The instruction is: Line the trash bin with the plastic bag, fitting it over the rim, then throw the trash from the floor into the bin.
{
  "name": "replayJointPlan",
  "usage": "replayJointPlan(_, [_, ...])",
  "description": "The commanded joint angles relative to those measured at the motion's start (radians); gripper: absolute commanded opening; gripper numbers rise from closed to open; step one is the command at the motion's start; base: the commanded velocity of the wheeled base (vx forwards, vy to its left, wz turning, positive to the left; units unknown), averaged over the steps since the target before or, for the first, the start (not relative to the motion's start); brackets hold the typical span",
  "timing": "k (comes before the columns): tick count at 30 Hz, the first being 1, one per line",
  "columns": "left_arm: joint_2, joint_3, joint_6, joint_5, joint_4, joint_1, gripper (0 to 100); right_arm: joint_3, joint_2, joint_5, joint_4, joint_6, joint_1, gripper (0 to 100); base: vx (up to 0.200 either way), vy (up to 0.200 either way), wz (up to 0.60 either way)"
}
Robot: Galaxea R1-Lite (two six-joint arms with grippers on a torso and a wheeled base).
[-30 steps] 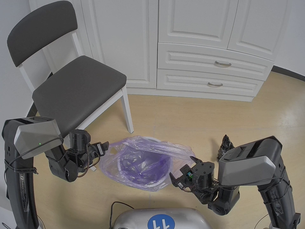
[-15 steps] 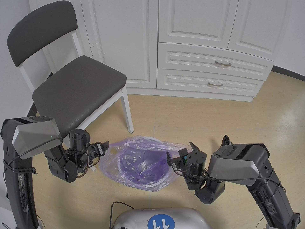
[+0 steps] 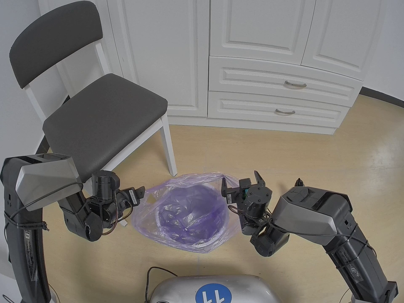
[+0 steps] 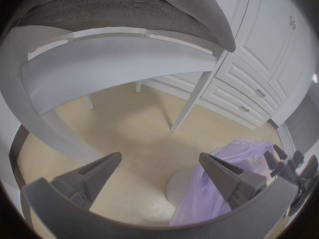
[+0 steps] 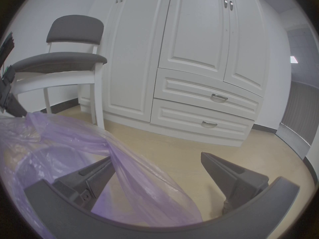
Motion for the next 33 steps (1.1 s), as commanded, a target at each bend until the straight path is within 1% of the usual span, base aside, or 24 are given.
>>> replayJointPlan(1, [-0.002, 0.010, 0.001, 0.001, -0.002, -0.012, 100, -0.087, 0.047, -0.003, -0.018, 0.025, -0.005, 100, 0.000, 0.000, 0.00])
replayJointPlan(5, [-0.016, 0.059, 0.014, 0.000, -0.022, -0.029, 100, -0.130, 0.075, -0.003, -0.018, 0.031, -0.009, 100, 0.000, 0.000, 0.00])
replayJointPlan(6, [-0.036, 0.105, 0.026, -0.009, -0.054, -0.041, 100, -0.153, 0.087, -0.003, -0.018, 0.044, -0.009, 100, 0.000, 0.000, 0.00])
replayJointPlan(9, [-0.065, 0.182, 0.089, -0.039, -0.124, -0.064, 100, -0.180, 0.088, -0.003, -0.009, 0.119, -0.005, 100, 0.000, 0.000, 0.00])
replayJointPlan(11, [-0.076, 0.220, 0.121, -0.063, -0.155, -0.078, 100, -0.187, 0.076, -0.003, 0.035, 0.182, -0.002, 100, 0.000, 0.000, 0.00])
replayJointPlan(13, [-0.081, 0.233, 0.126, -0.075, -0.172, -0.097, 100, -0.187, 0.058, -0.004, 0.081, 0.240, -0.002, 100, 0.000, 0.000, 0.00])
replayJointPlan(14, [-0.081, 0.233, 0.126, -0.075, -0.172, -0.097, 100, -0.187, 0.058, -0.004, 0.081, 0.240, -0.002, 100, 0.000, 0.000, 0.00])
replayJointPlan(15, [-0.088, 0.236, 0.127, -0.078, -0.176, -0.112, 100, -0.180, 0.035, -0.004, 0.132, 0.303, -0.003, 100, 0.000, 0.000, 0.00])
replayJointPlan(16, [-0.101, 0.239, 0.127, -0.080, -0.176, -0.117, 100, -0.177, 0.022, -0.004, 0.152, 0.326, -0.005, 100, 0.000, 0.000, 0.00])
replayJointPlan(17, [-0.102, 0.239, 0.127, -0.080, -0.176, -0.118, 100, -0.176, 0.021, -0.004, 0.155, 0.330, -0.005, 100, 0.000, 0.000, 0.00])
replayJointPlan(18, [-0.128, 0.250, 0.129, -0.091, -0.164, -0.135, 100, -0.170, -0.002, -0.004, 0.198, 0.367, -0.009, 100, 0.000, 0.000, 0.00])
replayJointPlan(22, [-0.147, 0.283, 0.139, -0.137, -0.161, -0.141, 100, -0.122, -0.048, 0.003, 0.239, 0.387, -0.022, 100, 0.000, 0.000, 0.00])
replayJointPlan(25, [-0.128, 0.283, 0.179, -0.149, -0.150, -0.123, 100, -0.055, -0.096, 0.031, 0.250, 0.386, -0.037, 100, 0.000, 0.000, 0.00])
replayJointPlan(26, [-0.101, 0.274, 0.199, -0.152, -0.132, -0.097, 100, -0.004, -0.139, 0.080, 0.255, 0.386, -0.049, 100, 0.000, 0.000, 0.00])
replayJointPlan(27, [-0.084, 0.265, 0.209, -0.154, -0.126, -0.080, 100, 0.036, -0.166, 0.115, 0.255, 0.387, -0.058, 100, 0.000, 0.000, 0.00])
replayJointPlan(28, [-0.084, 0.265, 0.209, -0.154, -0.126, -0.080, 100, 0.036, -0.166, 0.115, 0.255, 0.387, -0.058, 100, 0.000, 0.000, 0.00])
replayJointPlan(29, [-0.052, 0.237, 0.215, -0.154, -0.120, -0.058, 100, 0.117, -0.214, 0.190, 0.256, 0.387, -0.075, 100, 0.000, 0.000, 0.00])
replayJointPlan(31, [-0.015, 0.208, 0.216, -0.154, -0.120, -0.035, 100, 0.185, -0.249, 0.279, 0.267, 0.390, -0.095, 100, 0.000, 0.000, 0.00])
replayJointPlan(33, [0.014, 0.181, 0.219, -0.155, -0.115, -0.021, 100, 0.215, -0.261, 0.324, 0.298, 0.406, -0.098, 100, 0.000, 0.000, 0.00])
